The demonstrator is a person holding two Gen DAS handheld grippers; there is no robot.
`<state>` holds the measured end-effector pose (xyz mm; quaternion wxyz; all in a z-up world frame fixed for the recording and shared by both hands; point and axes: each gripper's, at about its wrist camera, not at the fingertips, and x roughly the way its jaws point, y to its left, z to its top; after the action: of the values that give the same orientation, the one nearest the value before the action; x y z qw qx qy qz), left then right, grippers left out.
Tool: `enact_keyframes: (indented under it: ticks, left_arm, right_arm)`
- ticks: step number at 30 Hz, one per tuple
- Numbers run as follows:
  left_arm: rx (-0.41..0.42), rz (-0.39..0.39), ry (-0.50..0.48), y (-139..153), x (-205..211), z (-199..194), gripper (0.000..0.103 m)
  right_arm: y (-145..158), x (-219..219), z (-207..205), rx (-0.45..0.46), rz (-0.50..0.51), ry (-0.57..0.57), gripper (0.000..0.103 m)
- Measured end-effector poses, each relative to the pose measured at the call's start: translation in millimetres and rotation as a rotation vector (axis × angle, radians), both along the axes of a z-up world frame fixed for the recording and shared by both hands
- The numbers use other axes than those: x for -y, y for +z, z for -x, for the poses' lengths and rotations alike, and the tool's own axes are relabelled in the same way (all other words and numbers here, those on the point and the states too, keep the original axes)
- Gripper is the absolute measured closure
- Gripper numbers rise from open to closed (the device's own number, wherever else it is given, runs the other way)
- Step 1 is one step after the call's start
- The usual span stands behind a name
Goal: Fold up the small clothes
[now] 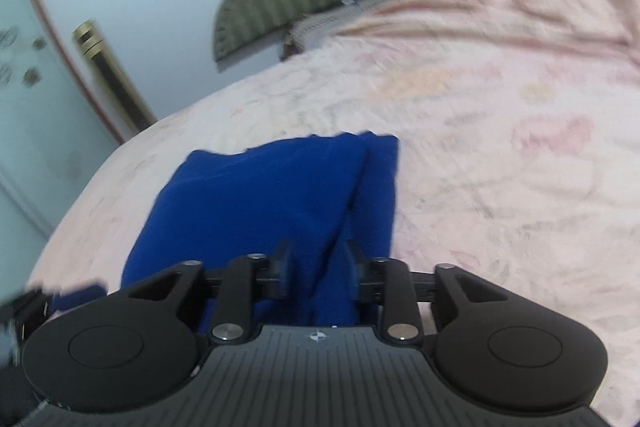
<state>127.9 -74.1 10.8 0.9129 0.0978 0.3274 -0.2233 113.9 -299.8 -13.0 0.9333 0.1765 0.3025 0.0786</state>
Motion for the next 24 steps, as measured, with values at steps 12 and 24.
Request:
enact_keyframes:
  ticks: [12,24]
  left_arm:
    - [-0.093,0.002,0.194,-15,0,-1,0.016]
    - [-0.103,-0.022,0.263,-11,-2,8,0.016]
  right_arm:
    - [-1,-19,27,0.008,0.146,-0.036,0.046]
    - [-11,-30,39,-0.040,0.195,-0.032,0.033]
